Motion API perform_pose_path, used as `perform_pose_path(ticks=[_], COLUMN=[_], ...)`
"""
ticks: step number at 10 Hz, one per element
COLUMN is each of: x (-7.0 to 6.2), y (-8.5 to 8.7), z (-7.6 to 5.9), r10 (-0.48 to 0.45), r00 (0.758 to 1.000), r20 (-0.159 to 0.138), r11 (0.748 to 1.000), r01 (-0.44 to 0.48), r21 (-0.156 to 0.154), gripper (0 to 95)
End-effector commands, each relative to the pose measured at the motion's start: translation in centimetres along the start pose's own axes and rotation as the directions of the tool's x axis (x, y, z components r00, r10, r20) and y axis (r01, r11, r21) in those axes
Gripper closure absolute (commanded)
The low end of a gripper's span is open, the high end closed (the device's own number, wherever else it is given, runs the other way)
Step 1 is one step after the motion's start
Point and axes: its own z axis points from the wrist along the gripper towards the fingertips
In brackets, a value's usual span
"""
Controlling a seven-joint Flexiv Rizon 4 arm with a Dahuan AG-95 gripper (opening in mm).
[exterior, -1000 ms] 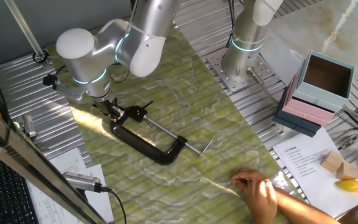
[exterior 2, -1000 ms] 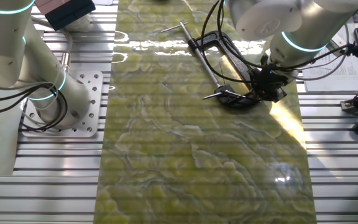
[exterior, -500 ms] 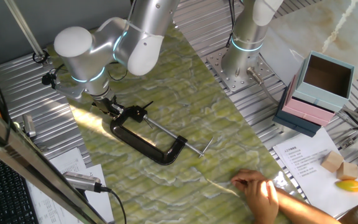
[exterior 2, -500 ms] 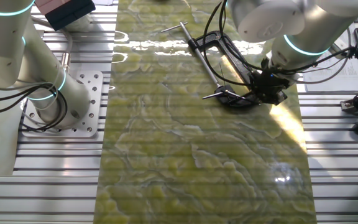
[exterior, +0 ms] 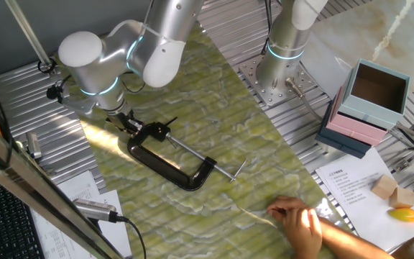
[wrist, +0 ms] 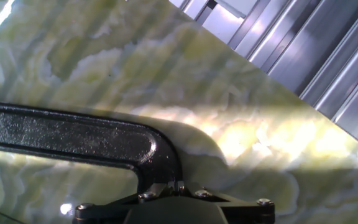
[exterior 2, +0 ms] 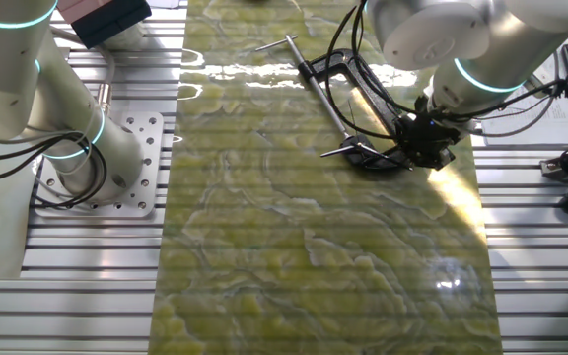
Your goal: Turn the hands of a clock
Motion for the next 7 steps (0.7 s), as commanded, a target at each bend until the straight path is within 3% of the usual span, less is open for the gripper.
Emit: perform_pose_path(ticks=[1,7], x=[0.21,1.03], y=[-0.19,-0.45], z=[-0.01,0.08], r10=[-0.007,-0.004], r00=[1.0,1.0], r20=[0.0,-0.006], r11=[1.0,1.0], r01=[0.007,0.004], r21=[-0.003,-0.008], gripper=[95.0,95.0])
